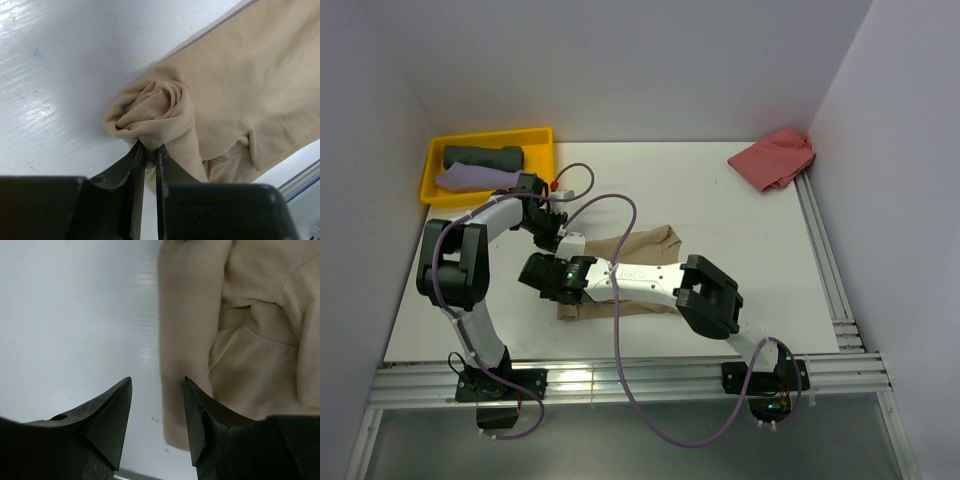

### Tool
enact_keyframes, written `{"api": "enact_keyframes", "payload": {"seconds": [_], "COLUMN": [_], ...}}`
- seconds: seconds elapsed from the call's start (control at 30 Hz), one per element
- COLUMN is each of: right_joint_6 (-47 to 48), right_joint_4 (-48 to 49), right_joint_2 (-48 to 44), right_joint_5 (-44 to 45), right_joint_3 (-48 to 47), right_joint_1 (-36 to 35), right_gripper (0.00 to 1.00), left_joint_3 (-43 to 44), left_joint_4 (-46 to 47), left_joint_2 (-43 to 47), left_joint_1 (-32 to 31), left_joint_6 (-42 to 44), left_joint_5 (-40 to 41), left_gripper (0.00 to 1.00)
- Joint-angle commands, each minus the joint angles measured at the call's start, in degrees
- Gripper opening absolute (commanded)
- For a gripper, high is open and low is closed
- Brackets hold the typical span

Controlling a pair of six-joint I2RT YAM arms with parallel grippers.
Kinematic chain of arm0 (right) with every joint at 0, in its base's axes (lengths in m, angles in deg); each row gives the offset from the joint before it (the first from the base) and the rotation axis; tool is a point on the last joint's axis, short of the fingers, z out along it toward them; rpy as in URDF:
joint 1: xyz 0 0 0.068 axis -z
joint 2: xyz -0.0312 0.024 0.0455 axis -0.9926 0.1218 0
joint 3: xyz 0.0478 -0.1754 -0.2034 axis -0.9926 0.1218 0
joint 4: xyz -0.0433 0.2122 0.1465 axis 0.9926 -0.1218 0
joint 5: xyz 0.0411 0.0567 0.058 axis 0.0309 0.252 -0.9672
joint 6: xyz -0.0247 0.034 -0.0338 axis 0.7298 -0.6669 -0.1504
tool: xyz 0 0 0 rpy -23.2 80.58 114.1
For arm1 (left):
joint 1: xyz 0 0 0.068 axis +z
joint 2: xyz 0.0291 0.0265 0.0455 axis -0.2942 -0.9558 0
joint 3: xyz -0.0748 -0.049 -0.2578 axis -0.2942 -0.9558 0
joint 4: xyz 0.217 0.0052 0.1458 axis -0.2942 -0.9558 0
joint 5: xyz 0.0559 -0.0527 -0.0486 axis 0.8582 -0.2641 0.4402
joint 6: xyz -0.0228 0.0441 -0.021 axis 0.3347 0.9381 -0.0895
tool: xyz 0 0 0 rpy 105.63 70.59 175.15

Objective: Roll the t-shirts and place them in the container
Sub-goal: Roll the tshirt

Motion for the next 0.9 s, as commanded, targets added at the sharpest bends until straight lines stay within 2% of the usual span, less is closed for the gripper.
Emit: {"api": "enact_keyframes", "payload": {"seconds": [0.0, 0.33, 0.57, 0.67, 0.87], "right_joint_6": [1.4, -0.2, 0.4, 0.5, -0.2], "right_joint_4": [-3.2, -6.9, -11.3, -13.8, -13.8], "right_joint_2": [2.1, 3.4, 6.5, 8.0, 7.6], "right_joint_5": [1.5, 1.4, 1.0, 0.8, 0.7], "right_joint_3": [-3.1, -1.7, -4.1, -5.7, -4.1], "right_joint_1": [0.0, 0.0, -0.4, -0.5, -0.5], "right_gripper": [0.53, 0.53, 0.54, 0.54, 0.53], "left_joint_3": [-0.2, -0.1, 1.0, 2.6, 6.0], "left_joint_4": [2.0, 1.7, 1.3, 0.5, -1.3], "left_joint_2": [0.5, 1.1, 2.5, 2.9, 3.4], "left_joint_1": [-0.9, -1.1, -1.0, -1.0, -1.0], "left_joint_6": [0.0, 0.8, 1.9, 1.9, 1.6], "left_joint_5": [1.7, 0.3, -1.3, -1.4, -2.6], "left_gripper": [0.16, 0.34, 0.53, 0.57, 0.58]}}
